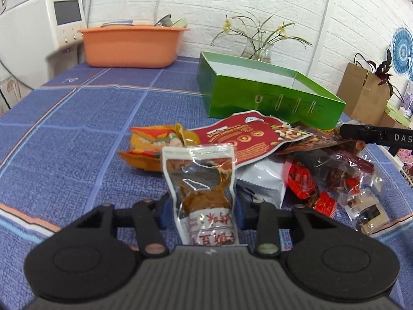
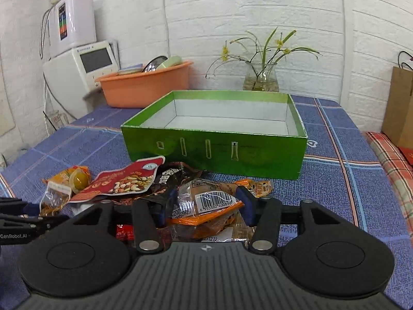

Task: Organize snacks
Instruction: 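Grasp the clear braised-food pouch with the left gripper while the right grasps an orange-wrapped snack, then carry both held snacks over the green box and release them inside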

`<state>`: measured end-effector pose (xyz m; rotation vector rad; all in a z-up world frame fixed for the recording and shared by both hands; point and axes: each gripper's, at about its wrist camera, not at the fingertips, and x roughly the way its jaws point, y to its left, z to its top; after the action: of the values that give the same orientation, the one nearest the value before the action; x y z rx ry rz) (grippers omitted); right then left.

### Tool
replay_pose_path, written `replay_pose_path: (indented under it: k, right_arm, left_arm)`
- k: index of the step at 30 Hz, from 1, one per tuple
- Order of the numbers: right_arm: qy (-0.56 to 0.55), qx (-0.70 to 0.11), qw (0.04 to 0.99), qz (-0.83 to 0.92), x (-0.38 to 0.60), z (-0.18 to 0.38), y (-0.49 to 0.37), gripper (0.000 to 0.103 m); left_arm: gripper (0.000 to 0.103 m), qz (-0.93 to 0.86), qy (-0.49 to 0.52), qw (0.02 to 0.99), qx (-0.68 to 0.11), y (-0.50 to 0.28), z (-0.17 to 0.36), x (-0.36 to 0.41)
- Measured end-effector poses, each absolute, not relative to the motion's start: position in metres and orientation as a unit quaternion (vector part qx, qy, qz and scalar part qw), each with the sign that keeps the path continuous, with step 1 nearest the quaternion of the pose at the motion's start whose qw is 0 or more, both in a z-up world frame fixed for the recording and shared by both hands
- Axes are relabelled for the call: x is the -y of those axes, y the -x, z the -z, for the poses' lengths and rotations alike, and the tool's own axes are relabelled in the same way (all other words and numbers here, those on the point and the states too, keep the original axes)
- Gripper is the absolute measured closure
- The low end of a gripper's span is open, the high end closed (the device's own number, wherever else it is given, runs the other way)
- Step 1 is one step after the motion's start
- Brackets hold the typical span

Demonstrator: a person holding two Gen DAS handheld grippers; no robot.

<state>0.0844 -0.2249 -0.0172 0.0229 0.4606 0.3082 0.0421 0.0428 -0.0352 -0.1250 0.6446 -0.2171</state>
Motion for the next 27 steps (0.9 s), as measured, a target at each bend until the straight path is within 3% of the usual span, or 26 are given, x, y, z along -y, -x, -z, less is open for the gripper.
replay_pose_path:
  k: [10,16,27]
  right_arm:
    - [-0.027,-0.146,0.98,-0.131,0.229,-0.006,-0.042,0.017]
    - [-0.036,-0.137,0.976,-0.163,0.214,-0.022,-0.03,0.017]
    - [-0.055,-0.104,0.981,-0.153,0.221,-0.037,-0.011,0.017]
  left_arm:
    - [0.067,0.1,0.066,0.954,-0.273,-0.01,0.005,-0.057]
    - [0.067,0.108,0.038,0.968,-0.222,-0.005,-0.031,-0.052]
    - [0.067,0.157,0.02,0.972,-0.172,-0.04,-0.08,-0.023]
